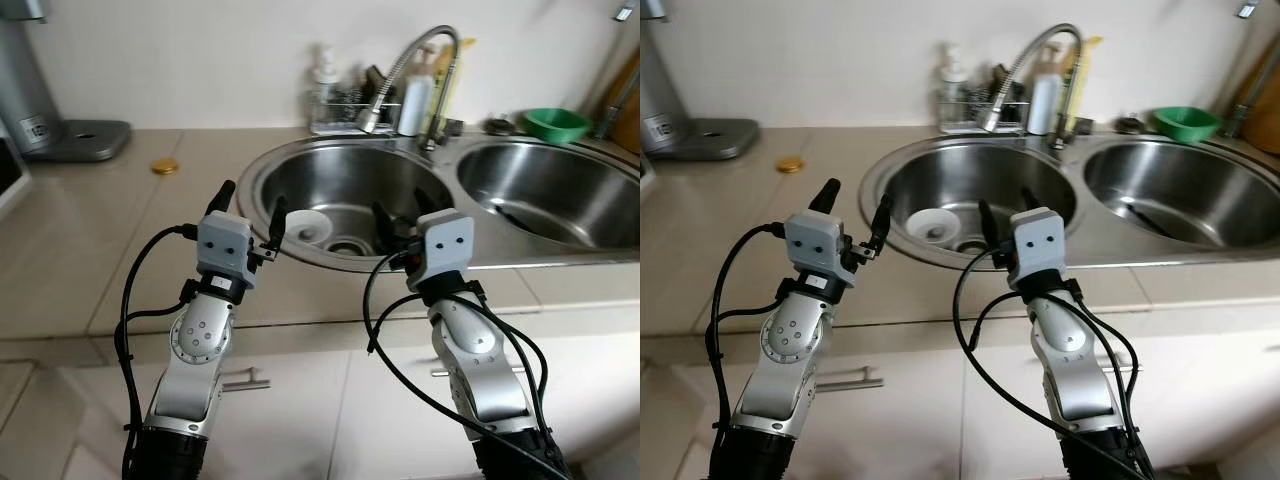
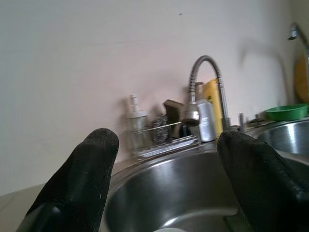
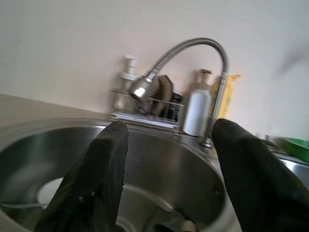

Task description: Kitchen organization

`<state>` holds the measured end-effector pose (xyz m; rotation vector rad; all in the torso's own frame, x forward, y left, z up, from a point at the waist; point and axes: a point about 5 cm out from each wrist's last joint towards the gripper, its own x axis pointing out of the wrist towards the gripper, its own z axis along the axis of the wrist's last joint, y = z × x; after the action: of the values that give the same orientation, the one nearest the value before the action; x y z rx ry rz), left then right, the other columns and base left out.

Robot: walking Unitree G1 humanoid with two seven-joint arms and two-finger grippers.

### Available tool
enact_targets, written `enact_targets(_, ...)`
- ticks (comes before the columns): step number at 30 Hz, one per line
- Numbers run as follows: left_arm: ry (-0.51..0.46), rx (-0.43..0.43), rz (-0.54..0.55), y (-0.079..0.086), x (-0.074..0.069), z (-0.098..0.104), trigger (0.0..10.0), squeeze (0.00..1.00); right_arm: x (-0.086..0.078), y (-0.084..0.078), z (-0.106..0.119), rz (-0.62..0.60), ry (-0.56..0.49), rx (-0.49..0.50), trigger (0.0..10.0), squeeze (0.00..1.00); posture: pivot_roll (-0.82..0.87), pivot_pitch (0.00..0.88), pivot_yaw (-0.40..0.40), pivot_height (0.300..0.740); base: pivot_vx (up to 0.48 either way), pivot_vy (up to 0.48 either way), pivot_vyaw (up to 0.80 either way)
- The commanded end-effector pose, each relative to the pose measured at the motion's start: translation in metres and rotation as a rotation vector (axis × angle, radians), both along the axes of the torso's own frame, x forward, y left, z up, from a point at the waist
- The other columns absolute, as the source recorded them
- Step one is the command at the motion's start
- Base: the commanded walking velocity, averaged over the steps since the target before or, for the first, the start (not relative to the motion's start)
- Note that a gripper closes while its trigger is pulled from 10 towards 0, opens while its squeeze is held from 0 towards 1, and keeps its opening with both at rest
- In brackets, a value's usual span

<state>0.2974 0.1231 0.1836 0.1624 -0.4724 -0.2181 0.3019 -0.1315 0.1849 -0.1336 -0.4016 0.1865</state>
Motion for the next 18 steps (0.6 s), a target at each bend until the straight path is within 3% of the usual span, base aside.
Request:
enact_targets(1, -0.008, 0.011, -0.015, -0.0039, -0.0011, 0.0006, 10.0, 0.00, -0.0034, -0.0028, 0.0055, -0.001, -0.032, 0.012, 10.0, 0.00, 0.05, 0.000, -0.001, 0.740, 0.000, 0.000, -0.80)
enact_targets(10, -0.009, 0.020, -0.030, -0.0062, -0.0024, -0.0008, 10.0, 0.00, -0.0092, -0.0034, -0.0023, 0.007, -0.024, 0.000, 10.0, 0.00, 0.05, 0.000, 0.004, 0.740, 0.000, -0.305, -0.80)
enact_targets(18, -0.014, 0.023, -0.033, -0.0049, -0.0041, -0.0013, 10.0, 0.00, -0.0088, -0.0024, -0.0027, 0.000, -0.026, 0.016, 10.0, 0.00, 0.06, 0.000, 0.004, 0.740, 0.000, 0.000, -0.80)
